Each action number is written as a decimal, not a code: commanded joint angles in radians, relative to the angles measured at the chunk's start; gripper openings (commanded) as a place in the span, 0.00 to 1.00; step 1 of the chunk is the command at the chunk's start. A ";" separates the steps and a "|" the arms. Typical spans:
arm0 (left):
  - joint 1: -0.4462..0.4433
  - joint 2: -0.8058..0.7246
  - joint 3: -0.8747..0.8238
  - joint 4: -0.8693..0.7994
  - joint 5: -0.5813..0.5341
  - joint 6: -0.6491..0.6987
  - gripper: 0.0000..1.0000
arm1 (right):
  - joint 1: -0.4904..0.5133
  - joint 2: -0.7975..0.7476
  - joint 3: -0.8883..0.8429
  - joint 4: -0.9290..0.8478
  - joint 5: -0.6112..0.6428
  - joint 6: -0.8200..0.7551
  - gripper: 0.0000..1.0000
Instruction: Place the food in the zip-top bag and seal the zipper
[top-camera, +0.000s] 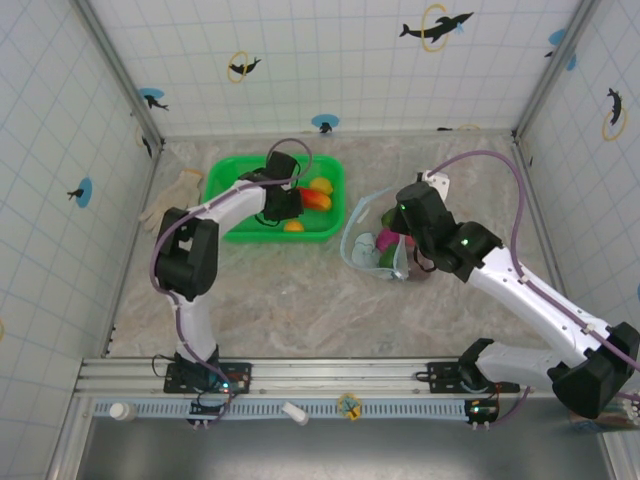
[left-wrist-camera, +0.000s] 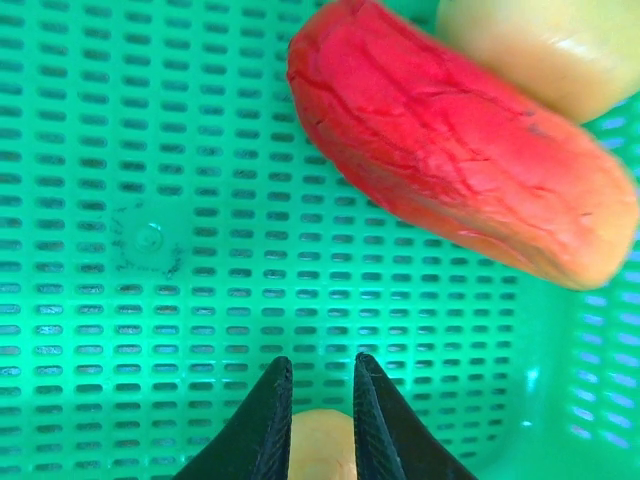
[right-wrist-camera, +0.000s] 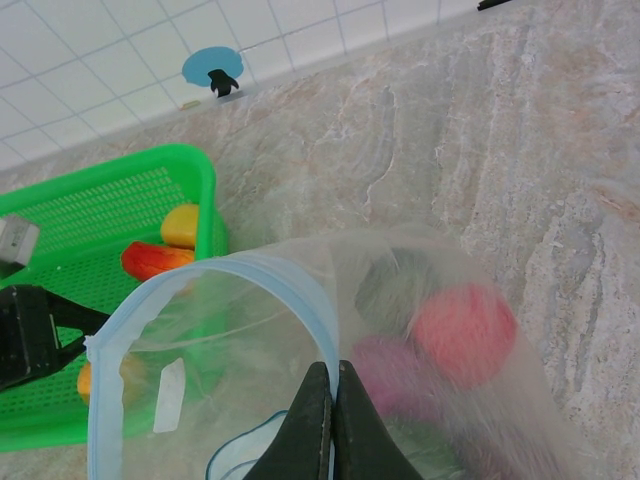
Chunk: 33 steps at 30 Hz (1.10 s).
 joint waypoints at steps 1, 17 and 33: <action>0.008 -0.068 0.039 -0.029 0.018 0.001 0.19 | 0.010 -0.029 -0.001 0.002 0.021 0.016 0.00; 0.008 0.060 0.064 -0.215 -0.004 -0.013 0.58 | 0.028 -0.043 -0.029 0.000 0.051 0.020 0.00; 0.042 0.127 0.097 -0.174 0.049 -0.028 0.27 | 0.010 -0.052 -0.033 0.004 0.063 -0.008 0.00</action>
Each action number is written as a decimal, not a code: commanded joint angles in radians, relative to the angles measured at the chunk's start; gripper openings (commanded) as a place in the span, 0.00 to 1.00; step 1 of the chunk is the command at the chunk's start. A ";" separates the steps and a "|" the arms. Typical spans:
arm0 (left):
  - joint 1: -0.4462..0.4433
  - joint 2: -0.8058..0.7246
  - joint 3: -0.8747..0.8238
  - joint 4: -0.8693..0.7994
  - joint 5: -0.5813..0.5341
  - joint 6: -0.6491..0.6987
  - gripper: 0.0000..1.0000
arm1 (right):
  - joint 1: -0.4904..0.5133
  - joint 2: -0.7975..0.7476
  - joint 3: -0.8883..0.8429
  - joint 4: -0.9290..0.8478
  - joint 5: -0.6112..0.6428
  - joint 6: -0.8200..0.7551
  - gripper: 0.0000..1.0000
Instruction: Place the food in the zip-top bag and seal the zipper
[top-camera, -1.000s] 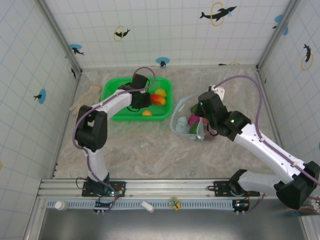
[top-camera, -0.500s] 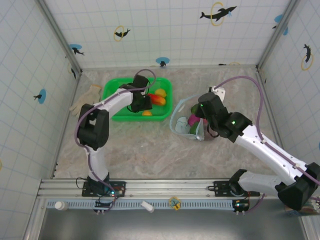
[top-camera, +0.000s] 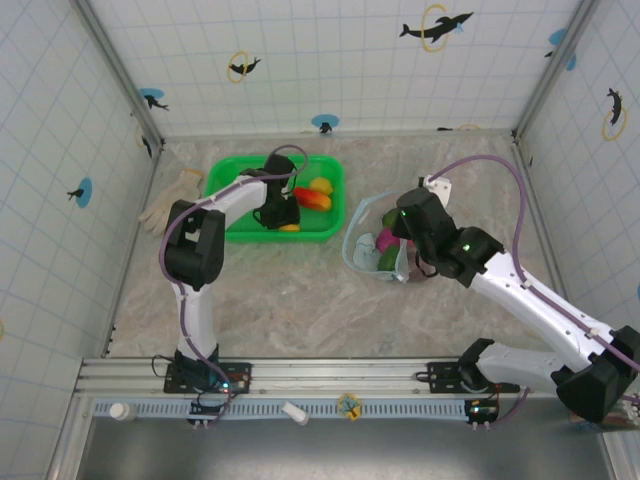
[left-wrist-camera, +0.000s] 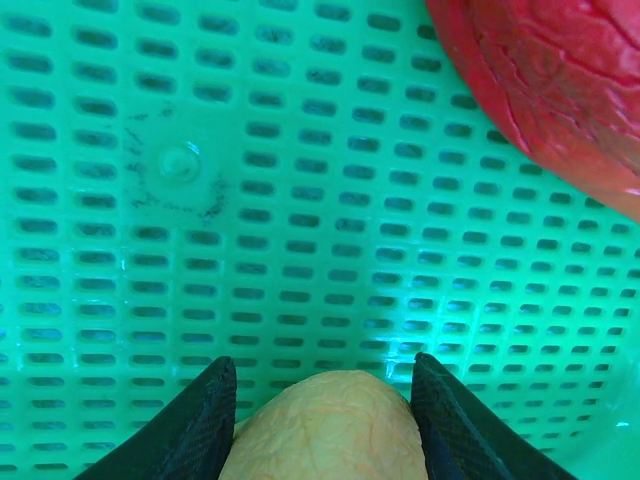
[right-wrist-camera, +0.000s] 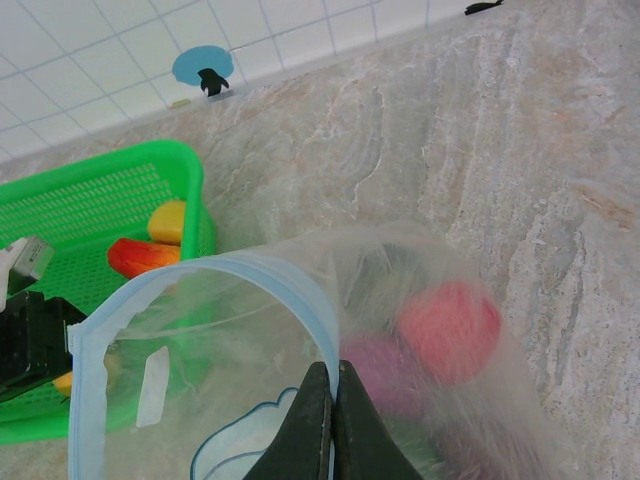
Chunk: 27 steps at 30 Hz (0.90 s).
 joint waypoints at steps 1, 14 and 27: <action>0.006 0.005 0.026 -0.022 -0.018 -0.003 0.27 | -0.007 -0.025 -0.002 0.009 0.029 -0.005 0.00; 0.007 -0.286 0.004 0.074 0.010 -0.030 0.30 | -0.012 -0.030 0.010 0.019 0.024 -0.005 0.00; -0.184 -0.712 -0.424 0.593 0.401 -0.177 0.30 | -0.013 -0.019 0.028 0.020 -0.010 0.038 0.00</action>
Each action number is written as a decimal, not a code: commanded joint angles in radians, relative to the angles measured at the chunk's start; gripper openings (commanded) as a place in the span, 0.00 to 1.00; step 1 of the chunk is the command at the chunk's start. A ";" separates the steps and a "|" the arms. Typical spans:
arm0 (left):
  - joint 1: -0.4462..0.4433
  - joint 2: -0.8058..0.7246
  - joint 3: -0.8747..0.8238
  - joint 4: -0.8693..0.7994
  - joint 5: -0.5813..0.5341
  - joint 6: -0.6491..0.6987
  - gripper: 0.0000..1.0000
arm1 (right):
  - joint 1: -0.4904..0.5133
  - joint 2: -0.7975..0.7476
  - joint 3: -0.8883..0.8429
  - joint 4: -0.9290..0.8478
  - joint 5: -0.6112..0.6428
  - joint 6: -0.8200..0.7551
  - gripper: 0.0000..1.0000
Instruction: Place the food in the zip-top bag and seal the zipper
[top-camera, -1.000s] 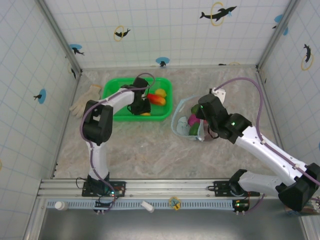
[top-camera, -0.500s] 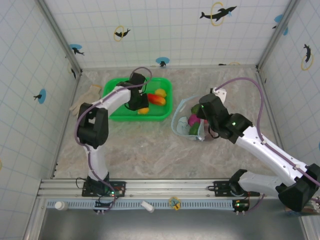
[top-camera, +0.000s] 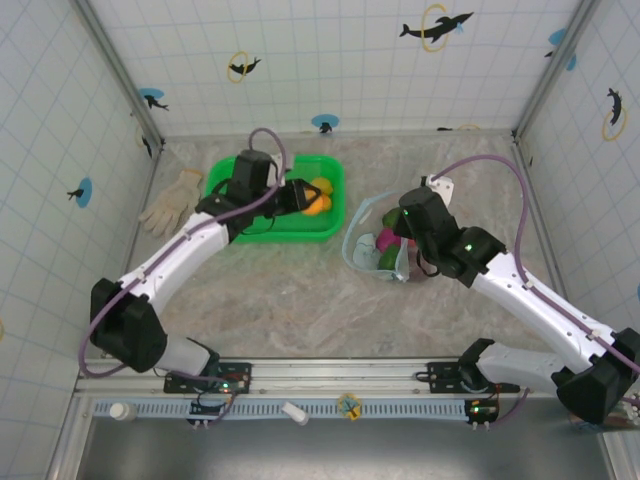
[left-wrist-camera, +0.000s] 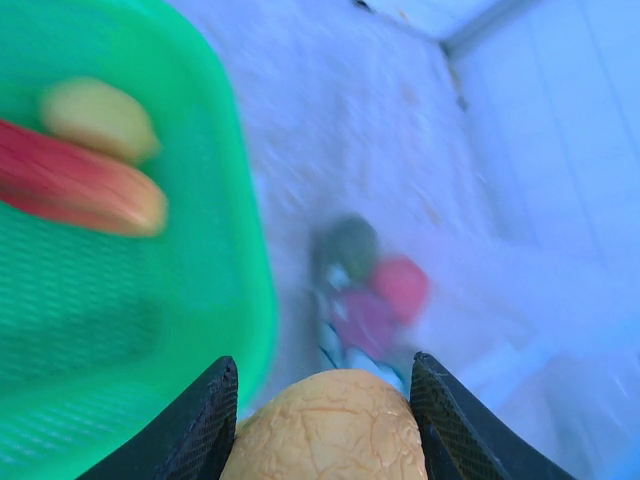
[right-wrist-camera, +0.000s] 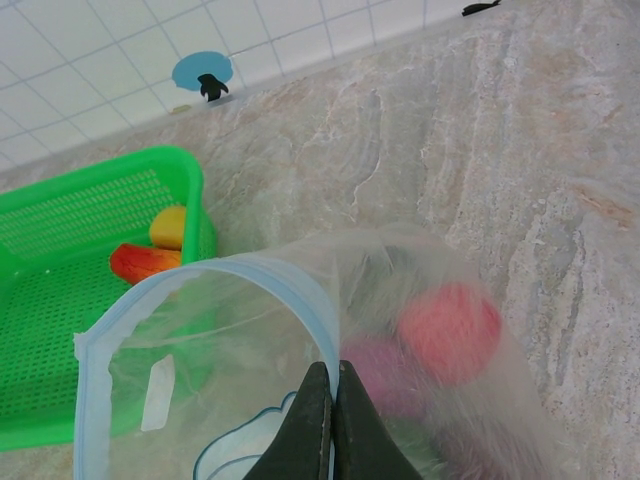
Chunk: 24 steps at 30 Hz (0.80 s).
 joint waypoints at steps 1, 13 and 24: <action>-0.075 -0.082 -0.098 0.230 0.125 -0.080 0.30 | -0.005 -0.014 0.028 0.021 -0.013 0.043 0.00; -0.271 -0.034 -0.134 0.350 0.079 -0.087 0.28 | -0.005 -0.026 0.030 0.050 -0.072 0.107 0.00; -0.330 0.131 -0.029 0.308 -0.127 -0.070 0.26 | 0.010 -0.046 0.040 0.091 -0.189 0.229 0.00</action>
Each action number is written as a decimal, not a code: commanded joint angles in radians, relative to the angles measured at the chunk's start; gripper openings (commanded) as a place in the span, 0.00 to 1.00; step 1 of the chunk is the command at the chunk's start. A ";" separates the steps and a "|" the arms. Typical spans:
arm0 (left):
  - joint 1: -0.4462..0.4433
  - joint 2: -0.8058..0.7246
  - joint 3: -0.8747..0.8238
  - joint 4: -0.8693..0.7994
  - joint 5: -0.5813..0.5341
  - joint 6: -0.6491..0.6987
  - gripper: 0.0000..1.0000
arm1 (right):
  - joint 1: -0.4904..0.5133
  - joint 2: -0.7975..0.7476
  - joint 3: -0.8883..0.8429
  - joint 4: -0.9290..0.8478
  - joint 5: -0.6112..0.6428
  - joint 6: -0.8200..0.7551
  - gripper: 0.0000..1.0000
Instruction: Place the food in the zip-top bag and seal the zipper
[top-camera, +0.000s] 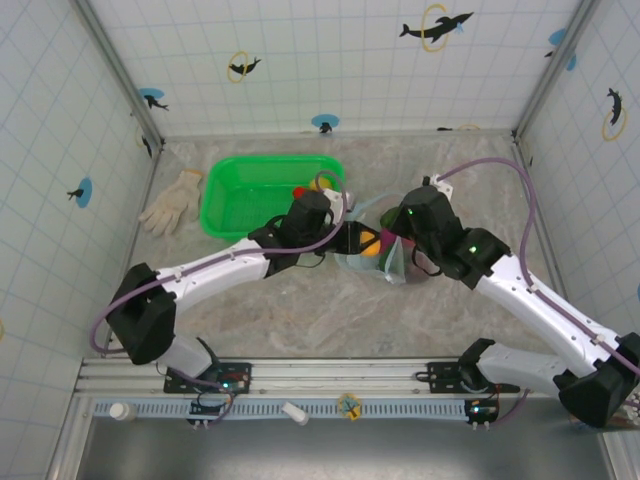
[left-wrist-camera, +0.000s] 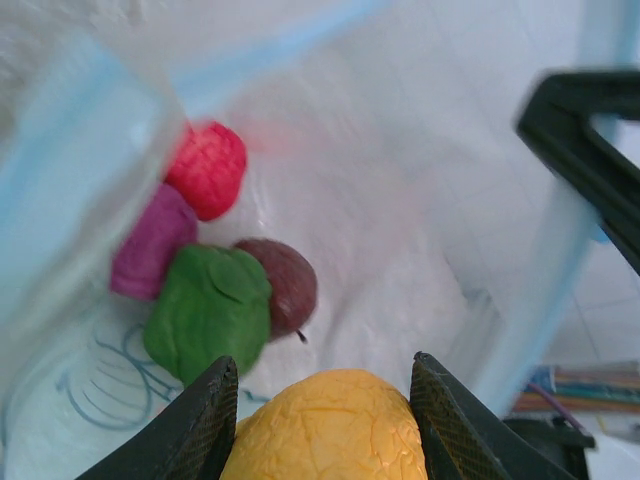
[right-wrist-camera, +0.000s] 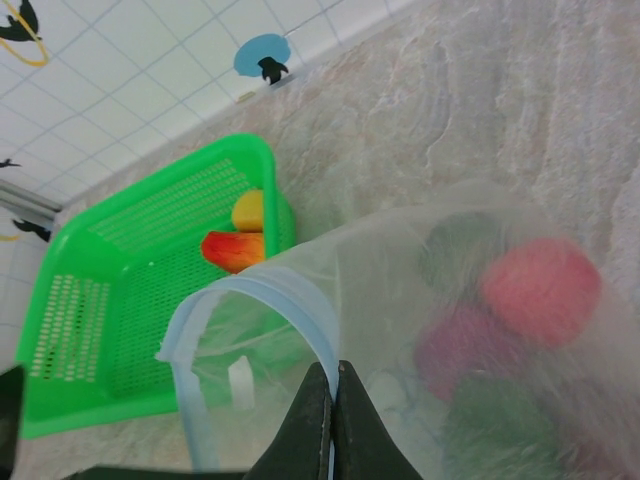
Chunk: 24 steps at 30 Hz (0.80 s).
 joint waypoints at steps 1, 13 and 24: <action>0.001 0.044 0.097 -0.026 -0.106 0.017 0.26 | 0.016 -0.024 0.043 0.053 -0.032 0.077 0.00; 0.019 0.267 0.390 -0.218 -0.152 0.110 0.40 | 0.070 -0.034 0.099 0.019 0.103 0.065 0.00; 0.041 0.180 0.306 -0.160 -0.006 0.068 0.69 | 0.070 -0.002 0.141 -0.016 0.170 -0.063 0.00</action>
